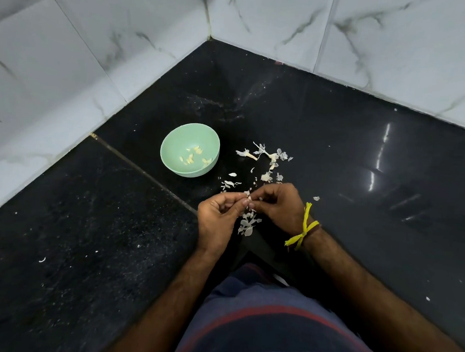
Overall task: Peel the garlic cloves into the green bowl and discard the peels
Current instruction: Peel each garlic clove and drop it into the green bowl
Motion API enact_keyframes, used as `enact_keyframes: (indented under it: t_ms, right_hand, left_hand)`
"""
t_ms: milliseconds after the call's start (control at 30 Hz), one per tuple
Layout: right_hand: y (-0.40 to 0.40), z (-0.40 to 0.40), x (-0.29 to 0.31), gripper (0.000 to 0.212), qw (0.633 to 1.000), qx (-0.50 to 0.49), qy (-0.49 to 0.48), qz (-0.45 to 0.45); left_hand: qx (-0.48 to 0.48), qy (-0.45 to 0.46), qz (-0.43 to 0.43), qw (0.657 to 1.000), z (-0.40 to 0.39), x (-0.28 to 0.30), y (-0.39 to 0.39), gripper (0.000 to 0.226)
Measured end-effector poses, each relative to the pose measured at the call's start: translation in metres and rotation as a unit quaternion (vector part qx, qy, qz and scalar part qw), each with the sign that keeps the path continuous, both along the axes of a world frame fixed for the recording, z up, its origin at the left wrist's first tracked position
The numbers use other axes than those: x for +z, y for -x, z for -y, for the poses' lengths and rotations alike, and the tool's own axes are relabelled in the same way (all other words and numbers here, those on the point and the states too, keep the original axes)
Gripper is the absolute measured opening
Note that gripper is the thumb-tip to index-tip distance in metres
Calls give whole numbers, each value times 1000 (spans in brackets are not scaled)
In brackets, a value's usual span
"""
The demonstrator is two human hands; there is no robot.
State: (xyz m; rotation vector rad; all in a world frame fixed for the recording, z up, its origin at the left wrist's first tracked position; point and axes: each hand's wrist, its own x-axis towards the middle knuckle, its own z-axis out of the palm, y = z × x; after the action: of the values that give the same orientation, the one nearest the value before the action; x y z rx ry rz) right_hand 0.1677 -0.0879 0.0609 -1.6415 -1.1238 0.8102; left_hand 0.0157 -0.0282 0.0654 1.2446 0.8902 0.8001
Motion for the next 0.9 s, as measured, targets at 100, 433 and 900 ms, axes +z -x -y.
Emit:
enact_keyframes:
  t_ms: [100,433,900]
  right_hand:
    - [-1,1,1,10,1000,-4,-22,-21]
    - [4,7,-1,11,993,-27,-63,-100]
    - [5,12,5,22,940,-58,-71,-329]
  left_hand:
    - [-3,7,14,1000,0,2,-2,16]
    - [-1,-9,10,1000,-1,-1,-4,32]
    - [8,-183,-101,978,-2,5,-9,7]
